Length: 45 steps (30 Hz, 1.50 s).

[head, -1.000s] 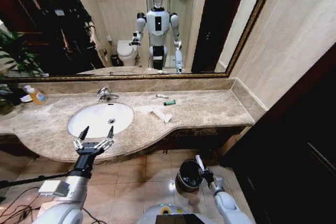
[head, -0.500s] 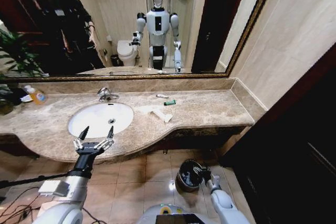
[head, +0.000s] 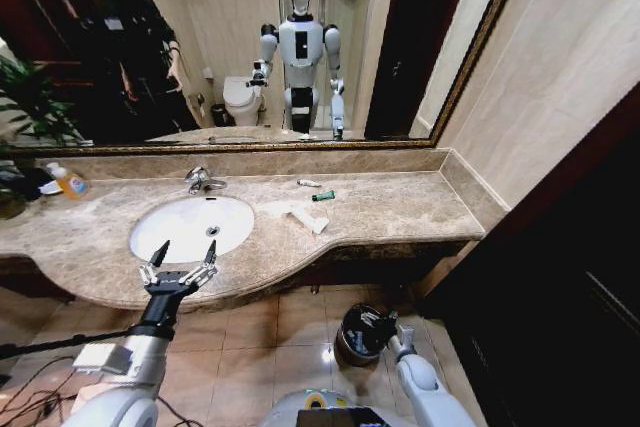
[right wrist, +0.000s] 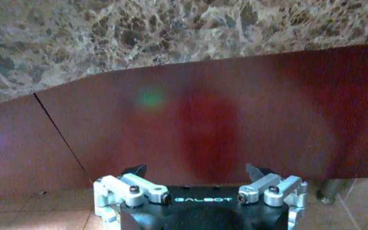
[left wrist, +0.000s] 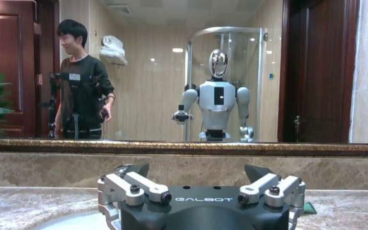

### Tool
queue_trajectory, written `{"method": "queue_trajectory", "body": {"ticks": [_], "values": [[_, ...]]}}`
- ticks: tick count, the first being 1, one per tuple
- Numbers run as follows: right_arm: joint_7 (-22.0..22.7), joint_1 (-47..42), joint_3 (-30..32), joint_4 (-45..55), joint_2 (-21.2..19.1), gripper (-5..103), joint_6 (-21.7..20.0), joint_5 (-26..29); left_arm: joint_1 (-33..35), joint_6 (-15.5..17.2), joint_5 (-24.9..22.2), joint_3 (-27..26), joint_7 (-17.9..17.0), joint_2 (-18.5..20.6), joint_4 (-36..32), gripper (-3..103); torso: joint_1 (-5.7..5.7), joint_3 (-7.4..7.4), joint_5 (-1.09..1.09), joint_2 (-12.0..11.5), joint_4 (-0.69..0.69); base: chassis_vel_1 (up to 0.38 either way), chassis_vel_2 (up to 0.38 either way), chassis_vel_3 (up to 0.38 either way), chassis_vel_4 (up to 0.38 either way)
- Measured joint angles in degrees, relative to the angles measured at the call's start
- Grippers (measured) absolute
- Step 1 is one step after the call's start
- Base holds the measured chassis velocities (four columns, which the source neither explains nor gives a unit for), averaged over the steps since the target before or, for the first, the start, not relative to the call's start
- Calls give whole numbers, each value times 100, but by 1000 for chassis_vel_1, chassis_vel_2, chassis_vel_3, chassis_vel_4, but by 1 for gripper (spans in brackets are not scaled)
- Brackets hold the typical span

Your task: Pick up the trash from the sink and place it in the trash bin.

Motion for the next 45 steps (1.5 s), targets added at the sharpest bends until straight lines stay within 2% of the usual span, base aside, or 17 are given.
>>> {"method": "queue_trajectory", "body": {"ticks": [4, 6, 9, 11, 12, 17, 22, 24, 27, 35, 38, 45], "values": [[94, -231, 27, 413, -84, 100, -24, 29, 0, 0, 0, 0, 0, 0, 0, 100, 0, 0, -1, 0, 0, 0, 0, 0, 0], [211, -546, 59, 1150, -173, 100, -132, 121, 0, 0, 0, 0, 0, 0, 0, 100, 0, 0, -1, 0, -1, 0, 0, 0, 0], [255, -730, 66, 1599, -248, 100, -208, 175, 0, 0, 0, 0, 0, 0, 0, 100, 0, 0, -1, 0, 0, 0, 0, 0, 0], [289, -1081, 100, 2477, -371, 100, -441, 273, 0, 0, 0, 0, 0, 0, 0, 100, 0, 0, -2, 0, 0, 0, 0, 0, 0], [289, -1081, 100, 2477, -371, 100, -441, 273, 0, 0, 0, 0, 0, 0, 0, 100, 0, 0, -2, 0, 0, 0, 0, 0, 0], [376, -1608, 195, 3813, -483, 100, -634, 314, 0, 0, 0, 0, 0, 0, 0, 100, 0, 0, -1, 1, -1, 0, 0, 0, 0], [629, -1609, 174, 4351, -603, 100, -788, 265, 0, 0, 0, 0, 0, 0, 0, 100, -1, -1, -2, 1, -1, 0, 0, 0, 0], [840, -1346, 135, 4601, -717, 100, -1070, 292, 0, 0, 0, 0, 0, 0, 0, 100, 0, 0, 0, 1, 0, 0, 0, 0, 0], [831, -1167, 120, 4723, -819, 100, -1253, 436, 0, 0, 0, 0, 0, 0, 0, 100, 0, 0, -1, 1, 0, 0, 0, 0, 0], [286, -121, -210, 4641, -1131, 100, -1659, 861, 0, 0, 0, 0, -1, 0, 0, 100, 0, 0, 0, 1, 0, 0, 0, 0, 0], [-120, 500, -417, 4292, -1279, 100, -1719, 894, 0, 0, 0, 0, 0, 0, 0, 100, 0, 1, -1, 0, 0, 0, 0, 0, 0], [-220, 1534, -1046, 3705, -1453, 100, -1904, 998, 0, 0, 0, 0, 0, 0, 0, 100, 0, 1, -1, -1, 0, 0, 0, 0, 0]]}}
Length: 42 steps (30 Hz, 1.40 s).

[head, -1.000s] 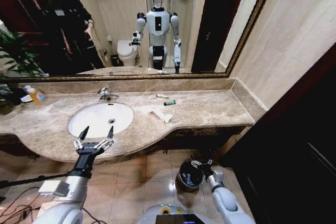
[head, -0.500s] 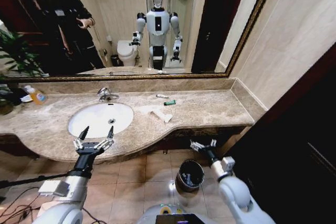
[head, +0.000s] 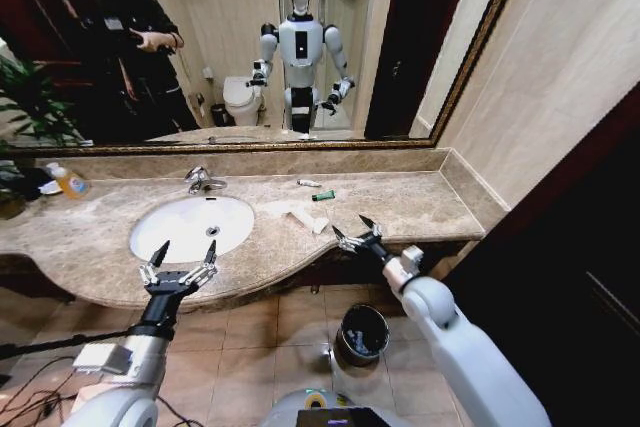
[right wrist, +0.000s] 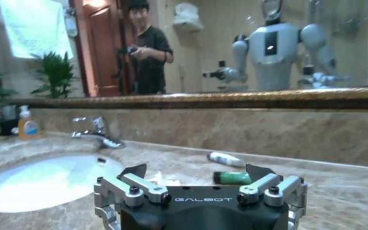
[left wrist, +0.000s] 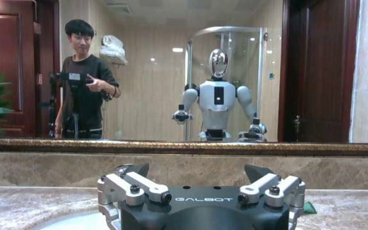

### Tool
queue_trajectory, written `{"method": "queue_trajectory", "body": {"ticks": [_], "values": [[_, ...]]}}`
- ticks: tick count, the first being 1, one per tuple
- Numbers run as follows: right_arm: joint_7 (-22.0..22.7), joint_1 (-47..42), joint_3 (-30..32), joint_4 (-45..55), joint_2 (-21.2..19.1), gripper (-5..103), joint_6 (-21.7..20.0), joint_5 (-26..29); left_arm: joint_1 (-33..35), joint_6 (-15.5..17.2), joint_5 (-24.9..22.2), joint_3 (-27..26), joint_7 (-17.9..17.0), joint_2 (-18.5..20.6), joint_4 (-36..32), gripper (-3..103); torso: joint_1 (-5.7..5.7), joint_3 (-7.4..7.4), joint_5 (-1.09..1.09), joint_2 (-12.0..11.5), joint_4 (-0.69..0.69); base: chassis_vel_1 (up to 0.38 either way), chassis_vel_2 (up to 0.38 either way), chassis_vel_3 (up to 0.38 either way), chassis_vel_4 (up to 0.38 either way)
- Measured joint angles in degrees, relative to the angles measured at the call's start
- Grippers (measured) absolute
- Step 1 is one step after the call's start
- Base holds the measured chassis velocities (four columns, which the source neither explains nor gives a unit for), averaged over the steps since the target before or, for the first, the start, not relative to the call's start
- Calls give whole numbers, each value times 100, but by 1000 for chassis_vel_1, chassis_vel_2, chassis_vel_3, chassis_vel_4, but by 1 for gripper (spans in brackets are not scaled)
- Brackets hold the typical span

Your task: Pick up the trash from the sink and place it in the trash bin.

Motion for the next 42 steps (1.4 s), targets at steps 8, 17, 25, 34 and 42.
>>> {"method": "queue_trajectory", "body": {"ticks": [8, 17, 25, 34, 42], "values": [[96, 661, -686, -587, 54, 100, -95, 6, 0, 0, 0, 0, 0, 0, 0, 100, 0, 0, 0, 0, 0, 0, 0, 0, 0], [457, 1461, -1426, -1359, 197, 100, -136, 34, 0, 0, 0, 0, 0, 0, 0, 100, 0, -1, 0, 0, 0, 0, 0, 0, 0], [742, 1490, -1798, -1442, 249, 100, -139, -53, 0, 0, 0, 0, 0, 0, 0, 100, 0, -1, 0, 0, -1, 0, 0, 0, 0], [928, 1619, -1930, -1760, 402, 88, -87, -394, 0, 0, 0, 0, 0, 0, 0, 100, -1, -1, 0, 1, 0, 0, 0, 0, 0], [1030, 1612, -1903, -1820, 444, 55, -64, -417, 0, 0, 0, 0, 0, 0, 0, 100, -1, -1, 0, 1, -1, 0, 0, 0, 0]]}}
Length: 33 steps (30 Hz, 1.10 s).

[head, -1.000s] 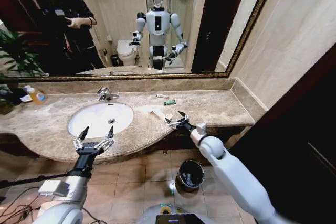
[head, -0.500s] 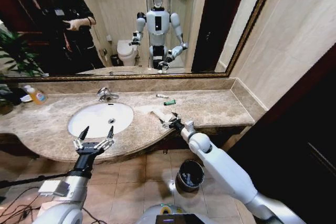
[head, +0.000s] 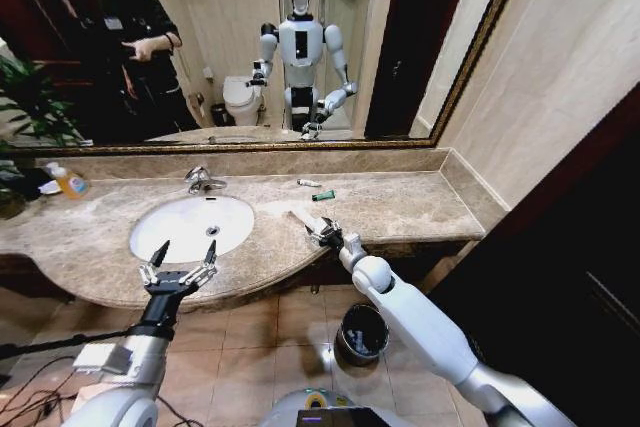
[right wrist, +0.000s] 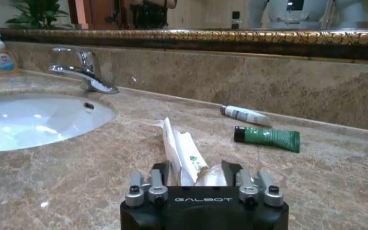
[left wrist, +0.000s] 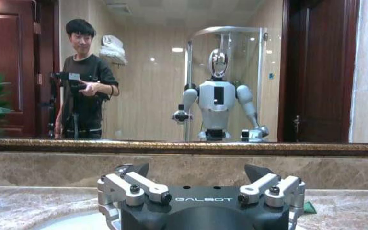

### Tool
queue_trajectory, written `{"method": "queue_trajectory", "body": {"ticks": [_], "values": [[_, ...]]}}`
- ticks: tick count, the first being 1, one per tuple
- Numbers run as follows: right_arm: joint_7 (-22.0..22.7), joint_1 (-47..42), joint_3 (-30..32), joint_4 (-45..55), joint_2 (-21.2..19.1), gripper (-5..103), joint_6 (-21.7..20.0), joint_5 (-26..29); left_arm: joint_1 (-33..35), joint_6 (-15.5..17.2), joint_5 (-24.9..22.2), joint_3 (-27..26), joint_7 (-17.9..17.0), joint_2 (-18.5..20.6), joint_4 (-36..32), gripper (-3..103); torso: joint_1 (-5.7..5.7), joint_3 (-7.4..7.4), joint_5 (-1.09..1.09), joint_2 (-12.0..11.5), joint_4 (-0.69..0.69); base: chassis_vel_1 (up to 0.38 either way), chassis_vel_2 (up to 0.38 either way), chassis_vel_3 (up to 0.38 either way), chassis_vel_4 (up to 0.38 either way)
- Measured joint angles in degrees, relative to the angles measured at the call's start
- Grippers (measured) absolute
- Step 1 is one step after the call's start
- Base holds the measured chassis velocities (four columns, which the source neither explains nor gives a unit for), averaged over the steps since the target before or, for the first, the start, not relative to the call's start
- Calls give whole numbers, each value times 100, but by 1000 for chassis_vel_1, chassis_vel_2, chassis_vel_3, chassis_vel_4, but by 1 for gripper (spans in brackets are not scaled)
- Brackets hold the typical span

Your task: Pick up the trash from the sink and place it in the trash bin.

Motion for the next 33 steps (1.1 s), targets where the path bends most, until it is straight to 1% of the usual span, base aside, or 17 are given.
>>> {"method": "queue_trajectory", "body": {"ticks": [2, 4, 5, 7, 9, 10, 13, 14, 15, 17, 27, 33], "values": [[4, 0, 2, 14, -1, 55, -3, 11, 0, 0, 0, 0, 0, 0, 0, 100, 0, 0, 0, 0, 0, 0, 0, 0, 0], [9, 2, 2, 33, -5, 44, -7, 39, 0, 0, 0, 0, 0, 0, 0, 100, 0, 0, 0, 0, 0, 0, 0, 0, 0], [10, 5, 3, 33, -7, 33, -1, 48, 0, 0, 0, 0, 0, 0, 0, 100, 0, 0, 0, 0, 0, 0, 0, 0, 0], [10, 5, 3, 31, -7, 33, 8, 50, 0, 0, 0, 0, 0, 0, 0, 100, 0, 0, 0, 0, 0, 0, 0, 0, 0], [6, -13, 1, 25, -4, 23, 30, 54, 0, 0, 0, 0, 0, 0, 0, 100, 0, 0, 0, 0, 0, 0, 0, 0, 0], [6, -13, 1, 25, -4, 23, 30, 54, 0, 0, 0, 0, 0, 0, 0, 100, 0, 0, 0, 0, 0, 0, 0, 0, 0], [-2, -44, 1, 24, 14, 7, 55, 53, 0, 0, 0, 0, 0, 0, 0, 100, 0, 0, 0, 0, 0, 0, 0, 0, 0], [-2, -44, 1, 24, 14, 7, 55, 53, 0, 0, 0, 0, 0, 0, 0, 100, 0, 0, 0, 0, 0, 0, 0, 0, 0], [-3, -49, 2, 24, 16, 2, 62, 53, 0, 0, 0, 0, 0, 0, 0, 100, 0, 0, 0, 0, 0, 0, 0, 0, 0], [-2, -69, 15, 54, 13, 1, 65, 52, 0, 0, 0, 0, 0, 0, 0, 100, 0, 0, 0, 0, 0, 0, 0, 0, 0], [61, -187, 148, 300, -74, 0, 69, 101, 0, 0, 0, 0, 0, 0, 0, 100, 0, 0, 1, 0, 0, 0, 0, 0, 0], [173, -495, 502, 936, -312, 0, 11, 348, 0, 0, 0, 0, 0, 0, 0, 100, 0, 0, 0, 0, 0, 0, 0, 0, 0]]}}
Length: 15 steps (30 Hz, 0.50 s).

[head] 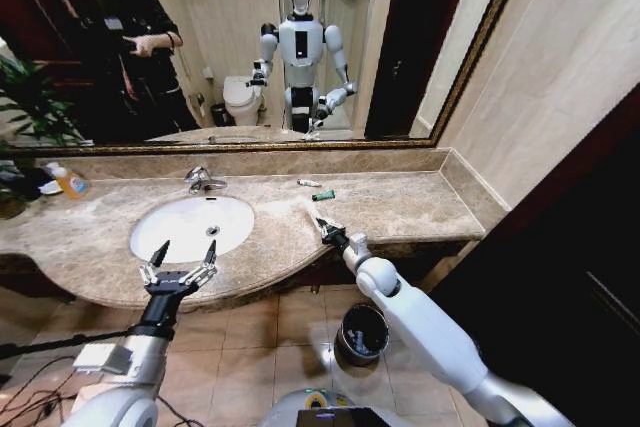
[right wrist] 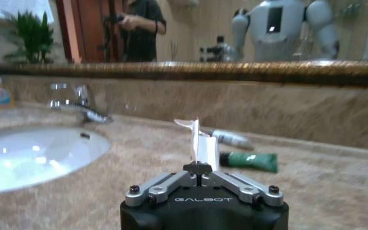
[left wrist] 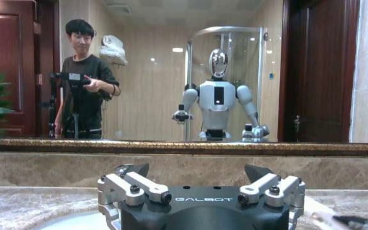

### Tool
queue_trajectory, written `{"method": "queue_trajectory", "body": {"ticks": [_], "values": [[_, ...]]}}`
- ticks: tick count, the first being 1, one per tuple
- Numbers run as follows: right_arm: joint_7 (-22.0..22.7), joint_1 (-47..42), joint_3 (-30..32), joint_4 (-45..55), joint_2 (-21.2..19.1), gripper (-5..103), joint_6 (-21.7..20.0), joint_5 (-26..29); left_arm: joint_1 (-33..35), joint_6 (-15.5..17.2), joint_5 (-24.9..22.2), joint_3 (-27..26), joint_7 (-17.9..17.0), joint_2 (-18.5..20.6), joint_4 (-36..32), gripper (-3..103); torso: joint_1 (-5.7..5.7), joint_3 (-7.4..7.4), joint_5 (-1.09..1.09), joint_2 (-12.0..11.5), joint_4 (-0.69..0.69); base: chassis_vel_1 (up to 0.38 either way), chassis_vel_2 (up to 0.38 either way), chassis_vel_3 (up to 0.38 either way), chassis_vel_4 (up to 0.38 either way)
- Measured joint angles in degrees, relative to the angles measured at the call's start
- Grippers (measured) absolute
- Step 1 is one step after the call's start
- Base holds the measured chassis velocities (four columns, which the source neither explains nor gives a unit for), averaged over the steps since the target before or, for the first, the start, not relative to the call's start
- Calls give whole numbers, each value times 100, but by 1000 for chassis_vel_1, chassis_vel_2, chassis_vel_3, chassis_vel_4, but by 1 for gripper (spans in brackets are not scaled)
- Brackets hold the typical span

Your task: Pick up the trash from the sink and place it in the trash bin.

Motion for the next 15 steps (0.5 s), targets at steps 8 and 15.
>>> {"method": "queue_trajectory", "body": {"ticks": [8, 15], "values": [[-17, -787, 747, 992, -476, 0, -79, 225, 0, 0, 0, 0, 0, 0, 0, 100, 0, 0, 1, 0, -1, 0, 0, 0, 0], [131, -1633, 1278, 1629, -845, 0, -35, 267, 0, 0, 0, 0, 0, 0, 0, 100, 0, -1, 1, 0, -1, 0, 0, 0, 0]]}}
